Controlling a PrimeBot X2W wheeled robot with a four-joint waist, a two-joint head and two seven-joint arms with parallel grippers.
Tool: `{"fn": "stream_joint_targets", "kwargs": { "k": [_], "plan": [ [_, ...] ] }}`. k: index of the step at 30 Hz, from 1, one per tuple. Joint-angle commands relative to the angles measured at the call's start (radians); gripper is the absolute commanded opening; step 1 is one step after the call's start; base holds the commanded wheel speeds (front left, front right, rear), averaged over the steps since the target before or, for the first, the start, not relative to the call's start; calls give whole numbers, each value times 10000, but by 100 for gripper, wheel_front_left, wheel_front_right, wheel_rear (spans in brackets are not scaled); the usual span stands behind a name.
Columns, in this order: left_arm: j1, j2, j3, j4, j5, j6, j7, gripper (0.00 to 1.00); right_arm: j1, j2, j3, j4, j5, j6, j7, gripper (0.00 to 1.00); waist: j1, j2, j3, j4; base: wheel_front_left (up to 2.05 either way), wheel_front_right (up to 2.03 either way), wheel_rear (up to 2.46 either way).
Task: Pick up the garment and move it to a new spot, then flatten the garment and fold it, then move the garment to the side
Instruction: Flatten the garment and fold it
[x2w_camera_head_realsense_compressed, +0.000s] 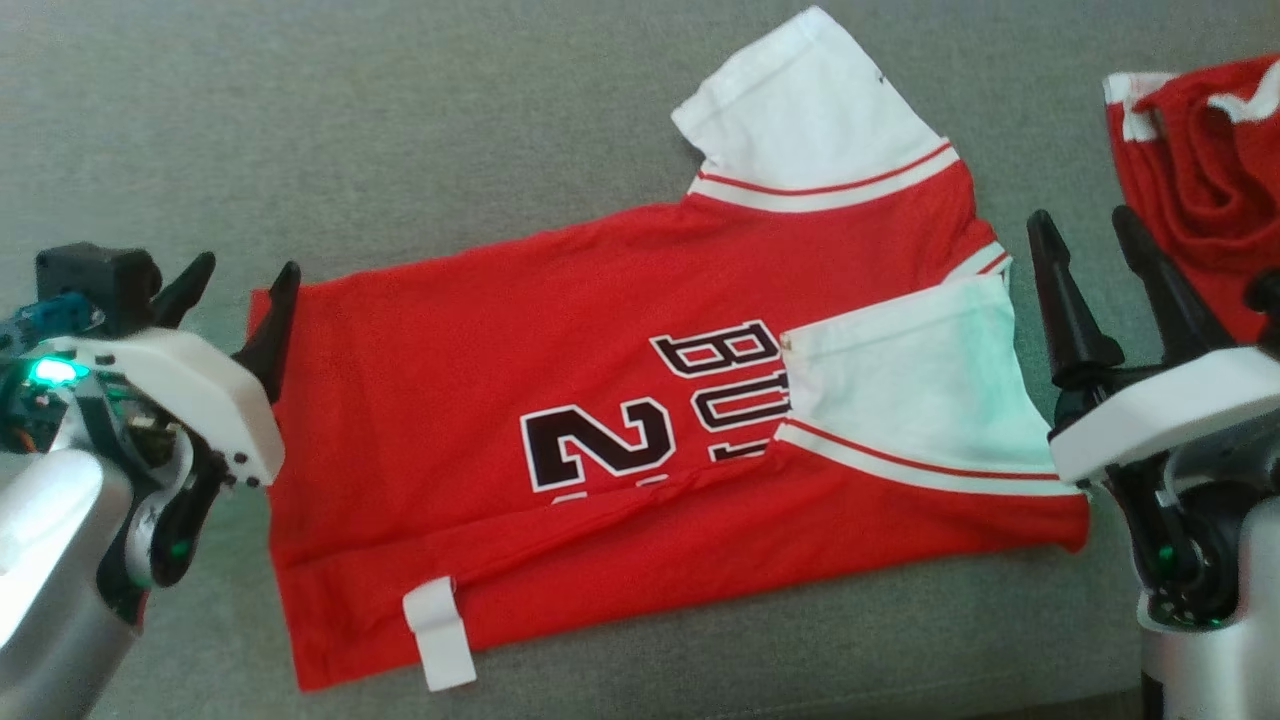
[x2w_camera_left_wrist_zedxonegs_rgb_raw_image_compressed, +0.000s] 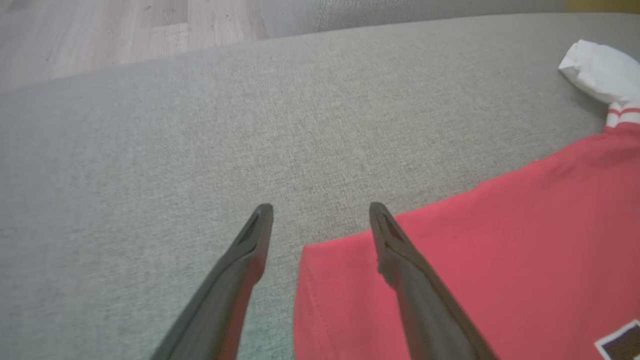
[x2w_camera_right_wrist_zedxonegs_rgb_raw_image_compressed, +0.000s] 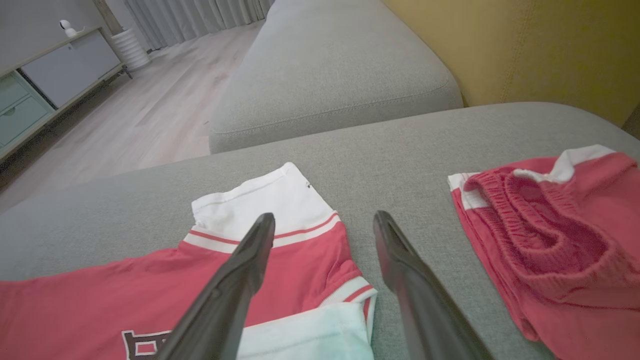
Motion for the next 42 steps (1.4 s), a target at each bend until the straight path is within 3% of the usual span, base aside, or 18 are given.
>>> {"fn": "stream_joint_targets", "kwargs": {
  "k": [1,9,10,11,14,15,22,31,42],
  "plan": [
    [-350,440,442,-189,-28,-56,-3,100,-258,-93,258,-305,-35,73,-55,100,-3,0,288,-191,0,0,0],
    [69,383,116,0,-67,-187,38,100,-527,-128,230,-166,-69,73,-205,100,-3,0,580,-229,0,0,0],
    [92,385,55,-21,-47,-195,86,94,-544,-128,222,-152,-71,73,-211,100,-3,0,587,-221,0,0,0],
    [102,390,5,-40,-16,-179,135,58,-568,-128,213,-136,-74,73,-213,100,-3,0,590,-209,0,0,0],
    [63,383,-117,-79,77,-172,226,10,-717,-154,246,-72,-103,73,-185,100,-3,0,590,-156,0,0,0],
    [41,341,-97,-93,83,-150,163,0,-813,-176,273,-33,-111,73,-156,100,-3,0,588,-133,0,0,0],
    [-373,-134,-18,-214,273,-118,-483,0,-2500,-724,548,1042,-402,73,460,100,-3,0,631,287,0,0,0],
    [-1016,-1026,-500,-403,696,-380,-1014,0,-5915,-1564,916,4426,-974,73,1920,100,-3,0,1034,1456,0,0,0],
    [-1630,-2097,-988,38,954,-630,-1544,0,-7687,-1655,1060,7706,-1578,73,2212,100,-3,0,1472,2282,0,0,0]
  ]
}}
